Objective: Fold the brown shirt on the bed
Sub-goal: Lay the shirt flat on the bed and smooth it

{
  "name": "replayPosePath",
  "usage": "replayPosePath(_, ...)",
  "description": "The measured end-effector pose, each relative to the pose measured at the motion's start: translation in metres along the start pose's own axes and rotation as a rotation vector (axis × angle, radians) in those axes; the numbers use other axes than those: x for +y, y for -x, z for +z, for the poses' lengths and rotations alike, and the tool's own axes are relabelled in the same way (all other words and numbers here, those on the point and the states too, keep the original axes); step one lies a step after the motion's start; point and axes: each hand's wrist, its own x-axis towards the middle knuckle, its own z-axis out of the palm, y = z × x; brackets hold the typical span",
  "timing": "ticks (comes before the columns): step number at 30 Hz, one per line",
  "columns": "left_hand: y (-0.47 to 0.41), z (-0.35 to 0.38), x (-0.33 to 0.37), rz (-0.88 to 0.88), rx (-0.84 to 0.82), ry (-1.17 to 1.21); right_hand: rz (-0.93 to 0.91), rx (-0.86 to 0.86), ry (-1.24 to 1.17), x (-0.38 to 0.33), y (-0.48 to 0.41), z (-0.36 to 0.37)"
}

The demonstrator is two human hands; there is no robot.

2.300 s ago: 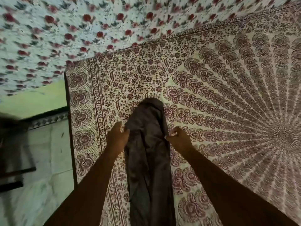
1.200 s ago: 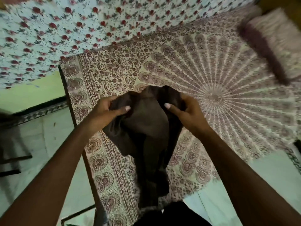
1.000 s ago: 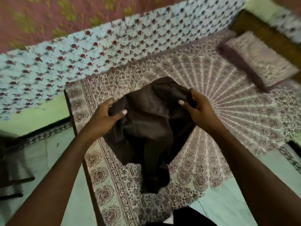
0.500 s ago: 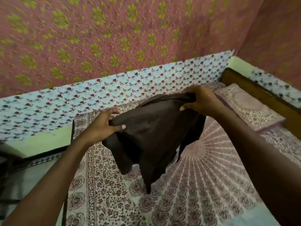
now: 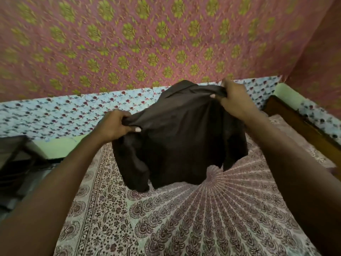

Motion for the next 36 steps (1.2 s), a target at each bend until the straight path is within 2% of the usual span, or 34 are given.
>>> replayPosePath(2, -0.004, -0.009, 0.004, -0.020, -0.041, 0.047, 0.029, -0.031, -0.016, 0.013, 0.001, -0.006)
replayPosePath(7, -0.012, -0.012, 0.005, -0.051, -0.001, 0.463, 0.091, -0.062, 0.077, 0.038, 0.006, -0.013)
replayPosePath(10, -0.016, -0.009, 0.008, -0.063, 0.038, 0.548, 0.067, -0.195, 0.152, 0.049, 0.006, -0.020)
replayPosePath(13, -0.025, -0.006, 0.007, -0.034, 0.102, 0.454, -0.011, -0.389, 0.234, 0.062, 0.005, -0.029)
replayPosePath(15, -0.031, -0.004, 0.010, 0.023, 0.144, 0.334, -0.024, -0.460, 0.345, 0.070, 0.005, -0.030)
replayPosePath(18, -0.034, 0.002, 0.020, 0.150, 0.195, 0.031, 0.019, -0.343, 0.304, 0.085, 0.007, -0.033)
replayPosePath(21, -0.031, 0.004, 0.029, 0.191, 0.253, -0.152, 0.140, -0.195, -0.063, 0.102, 0.017, -0.045)
replayPosePath(24, -0.022, 0.005, 0.039, 0.087, 0.218, -0.080, 0.164, -0.202, -0.334, 0.116, 0.026, -0.055)
replayPosePath(27, -0.014, 0.013, 0.058, 0.001, 0.096, 0.065, 0.145, -0.178, -0.434, 0.135, 0.032, -0.070)
replayPosePath(29, -0.008, 0.021, 0.071, -0.037, 0.072, 0.113, 0.126, -0.170, -0.363, 0.153, 0.032, -0.077)
replayPosePath(32, -0.003, 0.041, 0.096, -0.060, 0.168, 0.097, 0.074, -0.159, -0.203, 0.171, 0.037, -0.089)
replayPosePath(34, 0.003, 0.056, 0.110, -0.081, 0.248, 0.098, 0.024, -0.175, -0.150, 0.184, 0.045, -0.091)
replayPosePath(36, 0.011, 0.075, 0.117, -0.096, 0.259, 0.131, 0.003, -0.221, -0.136, 0.201, 0.057, -0.088)
